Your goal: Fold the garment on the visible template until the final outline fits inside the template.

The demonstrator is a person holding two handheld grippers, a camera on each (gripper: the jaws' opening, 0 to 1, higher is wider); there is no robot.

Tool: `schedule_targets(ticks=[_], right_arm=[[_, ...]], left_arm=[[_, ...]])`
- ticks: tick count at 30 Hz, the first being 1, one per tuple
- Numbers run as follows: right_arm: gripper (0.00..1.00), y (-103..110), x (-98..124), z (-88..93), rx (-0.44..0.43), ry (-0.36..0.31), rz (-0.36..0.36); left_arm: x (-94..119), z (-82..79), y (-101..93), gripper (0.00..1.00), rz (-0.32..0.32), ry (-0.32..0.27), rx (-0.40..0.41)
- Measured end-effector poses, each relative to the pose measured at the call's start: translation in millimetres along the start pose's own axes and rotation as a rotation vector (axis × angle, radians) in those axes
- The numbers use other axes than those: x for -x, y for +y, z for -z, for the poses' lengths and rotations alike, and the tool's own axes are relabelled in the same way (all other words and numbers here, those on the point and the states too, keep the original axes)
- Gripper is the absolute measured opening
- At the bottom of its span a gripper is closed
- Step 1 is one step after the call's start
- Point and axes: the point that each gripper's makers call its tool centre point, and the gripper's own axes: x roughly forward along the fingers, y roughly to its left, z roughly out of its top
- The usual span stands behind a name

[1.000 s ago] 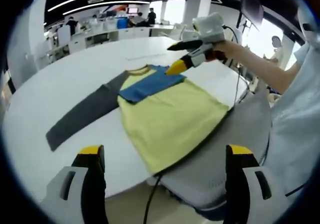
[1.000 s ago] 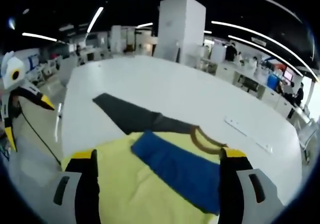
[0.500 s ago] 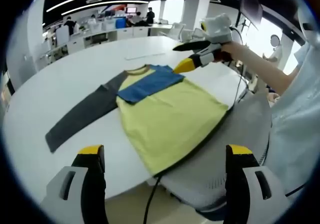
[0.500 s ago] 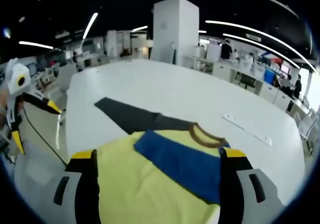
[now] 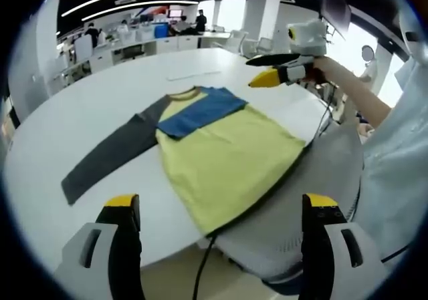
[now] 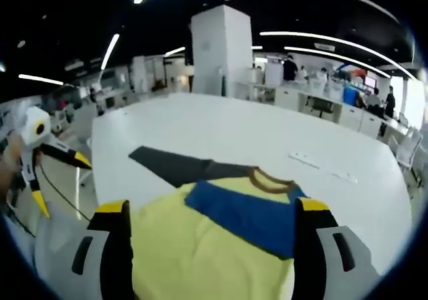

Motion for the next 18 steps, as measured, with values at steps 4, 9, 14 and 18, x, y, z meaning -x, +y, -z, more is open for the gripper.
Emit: schedule_targets(ticks=[4,9,14,18], right_arm=[[1.0,-3.7,6.5,3.0,0.049,0.03,0.021],[1.0,3.2,17.1,3.5,0.072,0.029,0.006],[1.0,6.5,21.8,7.3,0.099,0.048,0.004],[1.0,8.2,27.2,7.7,0.093,0.045,-0.004]], left_arm=[[-1.0,-1.0,0.3,0.98,0.004,0.004,-0.01],[-2.0,-3.6,0.1,0.98,0.008,-0.003,-0.017],[-3.8,-2.4,-0.6,0.98,0.015,0.005,-0.023],[-4.1,-3.3,-0.3,0.98,0.015,0.001,-0.023]])
